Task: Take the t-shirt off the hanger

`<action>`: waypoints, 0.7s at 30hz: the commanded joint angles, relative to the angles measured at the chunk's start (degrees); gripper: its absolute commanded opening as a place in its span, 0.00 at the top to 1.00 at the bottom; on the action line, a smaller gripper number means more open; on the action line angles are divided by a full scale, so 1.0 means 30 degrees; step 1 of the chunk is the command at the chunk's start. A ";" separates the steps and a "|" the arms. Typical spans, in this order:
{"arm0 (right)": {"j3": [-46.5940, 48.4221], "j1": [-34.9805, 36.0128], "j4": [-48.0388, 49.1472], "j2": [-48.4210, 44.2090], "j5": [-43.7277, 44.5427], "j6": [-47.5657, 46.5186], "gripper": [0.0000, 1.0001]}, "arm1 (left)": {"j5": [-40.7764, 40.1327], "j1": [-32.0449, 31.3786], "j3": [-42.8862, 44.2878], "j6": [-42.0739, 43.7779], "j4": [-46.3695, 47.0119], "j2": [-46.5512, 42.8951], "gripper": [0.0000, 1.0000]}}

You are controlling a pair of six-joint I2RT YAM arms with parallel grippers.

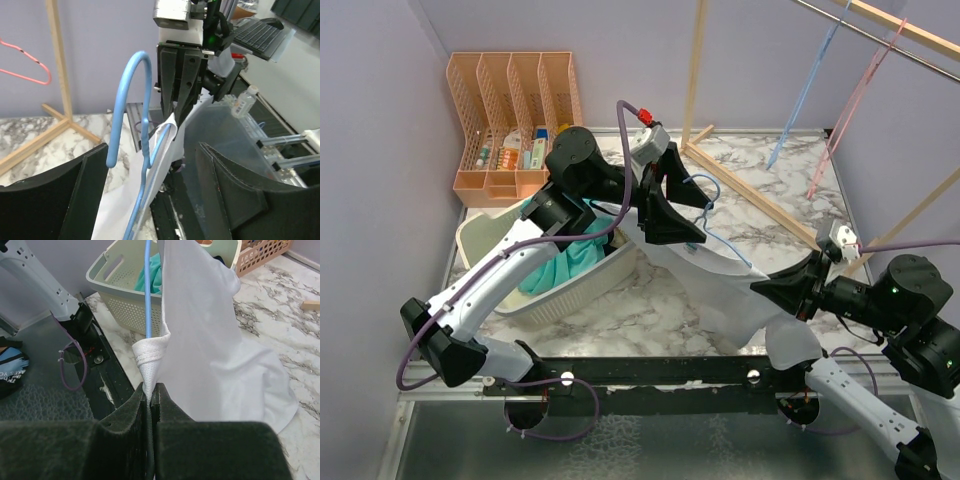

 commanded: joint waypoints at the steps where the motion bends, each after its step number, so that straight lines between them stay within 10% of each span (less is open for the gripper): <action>1: 0.0209 0.0031 0.0329 -0.0116 -0.0604 0.0138 0.99 | -0.0999 0.0005 0.1448 0.3256 -0.3265 0.0185 0.29; 10: 0.0008 0.0031 0.0457 -0.0051 -0.0572 0.0183 0.99 | -0.0222 0.0005 0.1471 0.2951 -0.2741 0.0827 0.42; 13: 0.0033 0.0031 0.0443 0.0031 -0.0434 0.0149 0.99 | 0.0066 -0.0002 0.1497 0.2990 -0.2749 0.0857 1.00; 21: -0.0352 0.0031 0.0471 0.0105 -0.0104 0.0177 0.99 | -0.0663 -0.0005 0.1330 0.4167 -0.3489 -0.0228 1.00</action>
